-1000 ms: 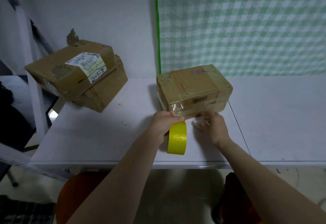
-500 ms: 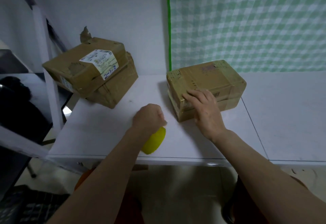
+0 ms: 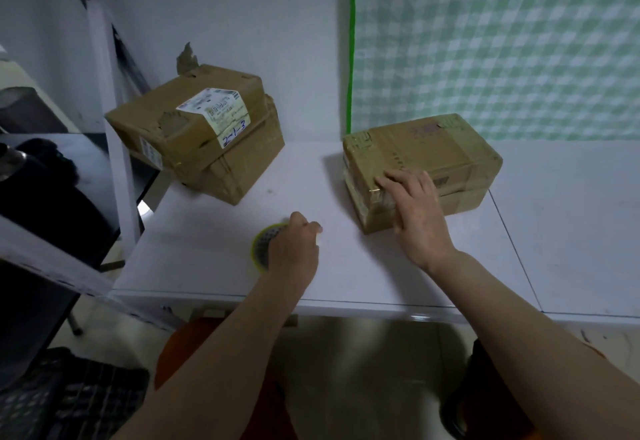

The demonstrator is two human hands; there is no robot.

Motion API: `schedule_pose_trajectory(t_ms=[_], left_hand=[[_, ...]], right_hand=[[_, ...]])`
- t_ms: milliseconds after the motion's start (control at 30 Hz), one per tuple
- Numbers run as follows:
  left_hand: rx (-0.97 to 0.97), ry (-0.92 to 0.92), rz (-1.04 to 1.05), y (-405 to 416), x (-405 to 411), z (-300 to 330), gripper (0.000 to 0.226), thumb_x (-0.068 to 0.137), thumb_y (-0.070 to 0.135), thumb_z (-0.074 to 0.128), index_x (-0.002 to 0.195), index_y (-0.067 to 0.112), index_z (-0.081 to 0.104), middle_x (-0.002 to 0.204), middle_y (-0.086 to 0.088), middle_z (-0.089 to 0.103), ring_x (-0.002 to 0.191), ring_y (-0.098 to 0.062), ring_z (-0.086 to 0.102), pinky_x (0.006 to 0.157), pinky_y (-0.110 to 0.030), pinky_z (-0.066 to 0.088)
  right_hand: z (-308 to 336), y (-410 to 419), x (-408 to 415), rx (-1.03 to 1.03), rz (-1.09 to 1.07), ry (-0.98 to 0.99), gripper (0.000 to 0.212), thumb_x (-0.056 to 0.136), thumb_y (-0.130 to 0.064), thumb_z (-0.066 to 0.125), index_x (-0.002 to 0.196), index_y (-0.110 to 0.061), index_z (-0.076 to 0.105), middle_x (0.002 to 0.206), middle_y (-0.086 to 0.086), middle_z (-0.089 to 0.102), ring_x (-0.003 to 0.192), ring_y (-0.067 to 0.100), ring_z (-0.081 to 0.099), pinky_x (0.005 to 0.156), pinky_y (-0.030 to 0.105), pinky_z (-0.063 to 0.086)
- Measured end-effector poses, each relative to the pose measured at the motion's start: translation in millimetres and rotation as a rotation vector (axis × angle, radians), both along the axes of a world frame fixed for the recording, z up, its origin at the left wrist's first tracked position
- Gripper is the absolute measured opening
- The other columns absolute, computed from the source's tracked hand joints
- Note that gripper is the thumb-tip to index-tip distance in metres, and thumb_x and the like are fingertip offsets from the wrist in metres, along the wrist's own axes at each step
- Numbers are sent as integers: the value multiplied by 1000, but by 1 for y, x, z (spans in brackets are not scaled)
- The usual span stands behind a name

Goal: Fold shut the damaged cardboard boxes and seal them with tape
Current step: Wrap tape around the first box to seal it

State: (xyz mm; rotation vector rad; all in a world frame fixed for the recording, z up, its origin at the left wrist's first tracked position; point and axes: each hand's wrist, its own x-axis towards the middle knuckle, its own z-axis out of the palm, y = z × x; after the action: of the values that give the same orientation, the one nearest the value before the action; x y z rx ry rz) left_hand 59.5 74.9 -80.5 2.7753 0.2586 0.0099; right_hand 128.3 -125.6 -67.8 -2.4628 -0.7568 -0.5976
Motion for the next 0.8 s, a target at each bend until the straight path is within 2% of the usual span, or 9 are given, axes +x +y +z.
schedule_pose_trajectory(t_ms=[67,167,233,300,400,533,667,733,800], left_hand=[[-8,24,-2,-1,-2,1,37,91,11,57,128,17,57,129,-5,46,103,-29,58,86,-42,51],[6,61,6,-1,-7,3,48,92,17,60,138,21,47,135,-2,41,110,-25,55,88,-37,52],[0,79,9,-1,-9,5,55,90,20,62,141,21,41,138,-2,37,113,-24,54,88,-36,51],[-2,80,1,-1,-12,5,59,89,20,64,142,22,39,139,-3,34,114,-24,53,90,-36,51],[17,68,-13,-1,-14,8,63,87,20,66,143,25,37,142,-2,32,115,-24,53,89,-36,51],[123,104,-4,-3,-13,17,55,87,23,67,136,23,43,140,-3,30,105,-27,58,82,-35,51],[336,90,58,-8,-11,30,43,86,31,67,124,18,50,125,-6,42,105,-24,54,84,-32,49],[368,7,22,-10,-8,34,44,86,34,66,125,18,51,125,-7,45,112,-24,46,91,-33,43],[277,-71,-31,-16,-2,38,55,84,36,68,132,19,48,136,-6,41,123,-25,38,98,-35,35]], right_hand=[[2,-2,1,34,23,25,66,62,4,38,125,-5,55,125,13,55,119,31,45,116,40,15],[4,-4,2,123,61,64,61,64,8,39,122,-3,56,122,12,58,116,28,48,114,47,23],[5,-6,3,178,63,92,57,68,3,36,121,-3,57,121,12,58,117,28,49,116,43,20],[6,-7,1,206,66,101,53,75,-8,32,120,-3,58,122,12,58,117,28,50,116,37,17],[8,-5,0,228,68,114,53,76,-17,32,118,-1,60,122,13,59,117,28,51,116,40,19],[9,-4,0,259,60,140,48,82,-22,35,116,-2,62,120,11,60,116,27,52,115,33,17],[7,-8,5,196,64,105,37,90,-28,49,116,-5,63,116,10,61,110,29,55,107,44,34],[7,-10,9,149,36,76,34,87,-25,62,115,-7,65,114,8,62,105,29,56,99,36,36],[9,-12,14,117,4,55,32,82,-18,70,112,-8,67,110,9,63,100,30,55,90,31,32]])
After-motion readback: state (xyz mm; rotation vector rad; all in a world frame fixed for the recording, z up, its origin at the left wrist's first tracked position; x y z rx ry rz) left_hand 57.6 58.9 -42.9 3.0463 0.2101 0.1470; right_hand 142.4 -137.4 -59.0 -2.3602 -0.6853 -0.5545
